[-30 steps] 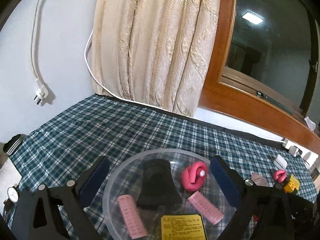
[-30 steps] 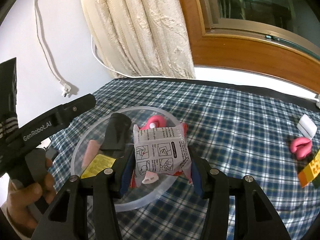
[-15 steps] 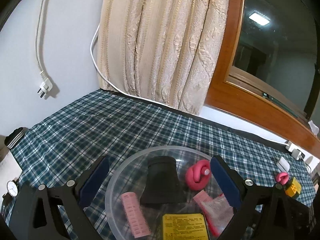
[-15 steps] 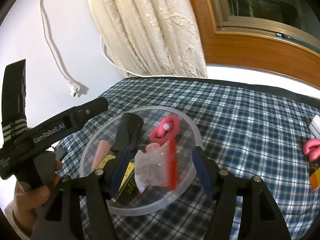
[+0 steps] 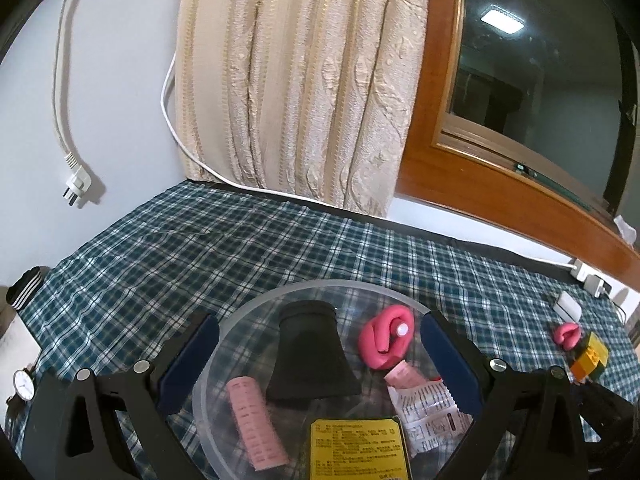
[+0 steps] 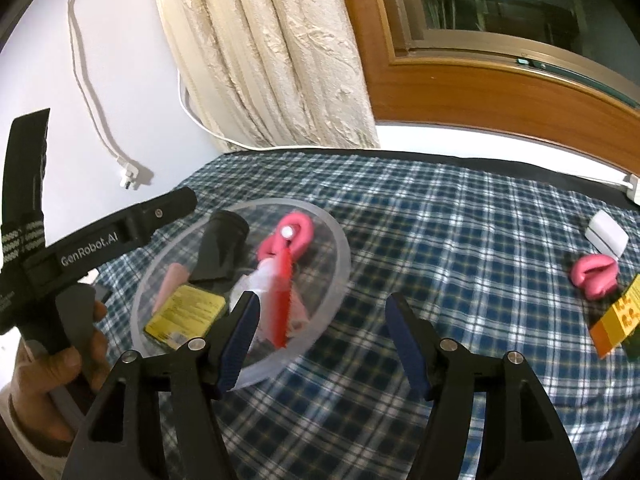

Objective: Organize objects
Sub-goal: 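Open both grippers and withdraw them from the bowl toward the remaining items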

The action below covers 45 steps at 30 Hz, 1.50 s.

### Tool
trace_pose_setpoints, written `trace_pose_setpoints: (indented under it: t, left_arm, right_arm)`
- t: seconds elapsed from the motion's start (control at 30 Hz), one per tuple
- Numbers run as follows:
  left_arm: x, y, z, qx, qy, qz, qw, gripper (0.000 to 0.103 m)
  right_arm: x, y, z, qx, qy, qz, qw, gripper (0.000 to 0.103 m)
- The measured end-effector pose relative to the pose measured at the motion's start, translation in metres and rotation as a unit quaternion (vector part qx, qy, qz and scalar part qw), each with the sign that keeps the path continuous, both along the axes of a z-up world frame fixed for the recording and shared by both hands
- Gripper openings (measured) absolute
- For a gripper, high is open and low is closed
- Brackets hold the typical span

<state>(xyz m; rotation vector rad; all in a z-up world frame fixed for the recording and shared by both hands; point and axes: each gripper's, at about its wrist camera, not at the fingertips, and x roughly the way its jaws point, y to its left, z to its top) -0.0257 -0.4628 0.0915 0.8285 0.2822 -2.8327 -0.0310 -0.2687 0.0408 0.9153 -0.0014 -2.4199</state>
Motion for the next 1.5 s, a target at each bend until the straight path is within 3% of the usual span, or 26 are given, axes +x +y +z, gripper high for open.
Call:
trace_pose_setpoints:
  t: [0.33,0.5,0.77,1.5]
  left_arm:
    - [-0.005,0.014,-0.007,-0.019,-0.013,-0.016,0.9996,0.102]
    - [-0.007,0.026,-0.011,-0.037,-0.021,-0.030,0.9987,0.102]
    - [-0.010,0.040,-0.016,-0.051,-0.029,-0.045,0.9973,0.102]
    - [-0.009,0.106,-0.010,-0.087,-0.037,-0.114,0.9889,0.102]
  right_arm:
    - [-0.006,0.037,-0.002,0.000,-0.003,-0.050,0.999,0.070]
    - [-0.010,0.066,-0.004,0.002,-0.002,-0.088,0.996,0.080]
    - [-0.014,0.108,-0.004,0.000,-0.001,-0.135,0.991,0.083]
    - [-0.009,0.186,-0.004,0.010,0.002,-0.198,0.980,0.089]
